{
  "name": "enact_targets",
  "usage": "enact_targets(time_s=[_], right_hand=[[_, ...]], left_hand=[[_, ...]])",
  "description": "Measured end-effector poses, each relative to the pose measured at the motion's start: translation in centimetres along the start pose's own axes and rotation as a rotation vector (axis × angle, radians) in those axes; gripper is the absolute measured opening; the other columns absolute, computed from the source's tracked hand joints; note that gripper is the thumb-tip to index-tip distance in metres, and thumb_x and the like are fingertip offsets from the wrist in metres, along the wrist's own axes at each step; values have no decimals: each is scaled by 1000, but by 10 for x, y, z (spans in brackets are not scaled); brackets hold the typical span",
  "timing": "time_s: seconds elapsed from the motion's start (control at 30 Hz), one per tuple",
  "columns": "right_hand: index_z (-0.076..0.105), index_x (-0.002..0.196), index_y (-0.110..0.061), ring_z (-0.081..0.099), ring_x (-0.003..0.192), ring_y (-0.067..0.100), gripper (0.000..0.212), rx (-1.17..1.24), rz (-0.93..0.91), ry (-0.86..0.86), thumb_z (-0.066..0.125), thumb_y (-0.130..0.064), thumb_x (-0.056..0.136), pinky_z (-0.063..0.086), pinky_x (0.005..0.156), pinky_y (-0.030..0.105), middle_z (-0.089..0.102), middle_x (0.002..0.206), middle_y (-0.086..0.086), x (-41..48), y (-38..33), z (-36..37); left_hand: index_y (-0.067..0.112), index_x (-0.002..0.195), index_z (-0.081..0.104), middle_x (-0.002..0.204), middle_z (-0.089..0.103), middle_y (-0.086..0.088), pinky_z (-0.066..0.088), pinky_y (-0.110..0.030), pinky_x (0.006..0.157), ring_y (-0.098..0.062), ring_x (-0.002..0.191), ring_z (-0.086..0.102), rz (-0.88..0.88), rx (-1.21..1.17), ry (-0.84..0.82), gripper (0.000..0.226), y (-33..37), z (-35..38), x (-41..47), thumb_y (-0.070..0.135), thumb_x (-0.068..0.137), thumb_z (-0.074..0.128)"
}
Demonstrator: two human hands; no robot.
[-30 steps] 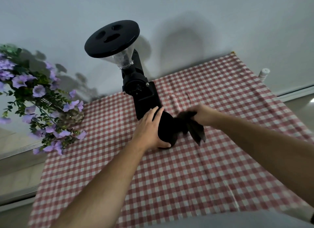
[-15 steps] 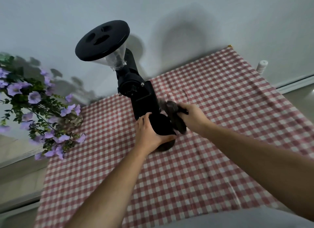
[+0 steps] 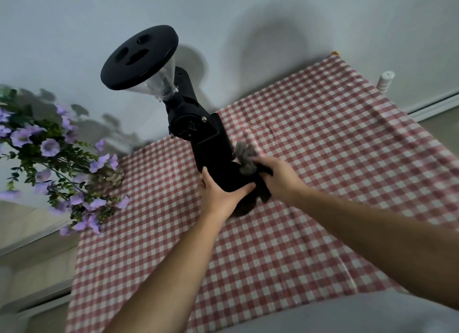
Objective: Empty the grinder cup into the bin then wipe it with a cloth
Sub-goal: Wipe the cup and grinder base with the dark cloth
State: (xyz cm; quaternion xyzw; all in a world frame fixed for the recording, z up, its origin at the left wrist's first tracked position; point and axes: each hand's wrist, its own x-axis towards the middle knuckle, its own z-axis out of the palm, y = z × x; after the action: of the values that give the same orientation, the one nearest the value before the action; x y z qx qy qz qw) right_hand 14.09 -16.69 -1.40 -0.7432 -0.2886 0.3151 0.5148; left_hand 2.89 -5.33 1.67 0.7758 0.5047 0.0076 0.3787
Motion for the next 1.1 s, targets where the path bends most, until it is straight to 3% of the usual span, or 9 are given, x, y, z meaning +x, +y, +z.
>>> enact_targets(time_s=[0.13, 0.3, 0.4, 0.57, 0.67, 0.77, 0.9, 1.0, 1.1], right_hand=[[49, 135, -16, 49, 122, 23, 48, -263, 47, -83, 40, 4, 93, 37, 96, 18, 50, 136, 6, -34, 38, 16], [54, 130, -19, 52, 122, 16, 44, 93, 38, 35, 39, 2, 94, 41, 103, 26, 58, 131, 3, -12, -1, -1], [50, 134, -20, 44, 129, 15, 45, 49, -80, 29, 40, -1, 94, 35, 111, 32, 50, 137, 2, -19, -4, 12], [46, 136, -14, 47, 126, 20, 49, -95, 102, -85, 34, 5, 93, 37, 101, 20, 50, 137, 5, -34, 19, 18], [52, 131, -16, 53, 121, 20, 47, 15, 58, -50, 33, 3, 93, 43, 104, 34, 58, 129, 7, -8, -9, 3], [49, 134, -18, 47, 125, 18, 46, 1, -36, 28, 38, -2, 92, 41, 107, 37, 51, 134, 5, -11, -14, 13], [47, 136, -15, 47, 125, 25, 45, -202, 110, -66, 41, -3, 93, 40, 107, 32, 49, 137, 8, -44, 24, 29], [54, 128, -13, 55, 117, 22, 41, -92, 122, -50, 40, 1, 92, 46, 98, 28, 59, 127, 8, -22, 12, 16], [52, 131, -18, 48, 125, 19, 49, -32, -21, 40, 36, 4, 90, 41, 106, 34, 54, 134, 5, 0, -15, 7]], left_hand=[[31, 156, 1, 163, 15, -5, 38, -43, 108, -29, 145, 28, -8, -12, -53, 131, -1, -2, 6, 46, 62, 90], [30, 155, 10, 158, 25, -3, 38, -40, 109, -26, 141, 31, 127, 110, -210, 124, 3, -20, 17, 34, 62, 92], [36, 153, 13, 156, 26, 0, 39, -44, 111, -24, 142, 30, 175, 171, -290, 126, 1, -30, 21, 34, 56, 95], [40, 153, 10, 162, 12, 1, 31, -43, 115, -23, 146, 20, 242, 265, -413, 125, -2, -41, 22, 30, 61, 93], [37, 154, 9, 161, 14, -1, 31, -43, 115, -24, 145, 22, 277, 318, -450, 127, 3, -43, 25, 29, 60, 94], [39, 154, 7, 162, 13, 0, 30, -46, 116, -25, 147, 20, 283, 298, -455, 129, 1, -42, 26, 28, 60, 94], [37, 156, -6, 165, -5, 5, 20, -40, 118, -19, 151, 5, 242, 260, -386, 128, -3, -34, 16, 31, 70, 88], [34, 156, -6, 164, 1, 0, 30, -40, 114, -24, 149, 16, 207, 207, -251, 127, -3, -20, 7, 38, 70, 87], [32, 157, -2, 164, 6, 0, 32, -42, 112, -26, 148, 21, 240, 204, -238, 129, -2, -16, 8, 33, 66, 90]])
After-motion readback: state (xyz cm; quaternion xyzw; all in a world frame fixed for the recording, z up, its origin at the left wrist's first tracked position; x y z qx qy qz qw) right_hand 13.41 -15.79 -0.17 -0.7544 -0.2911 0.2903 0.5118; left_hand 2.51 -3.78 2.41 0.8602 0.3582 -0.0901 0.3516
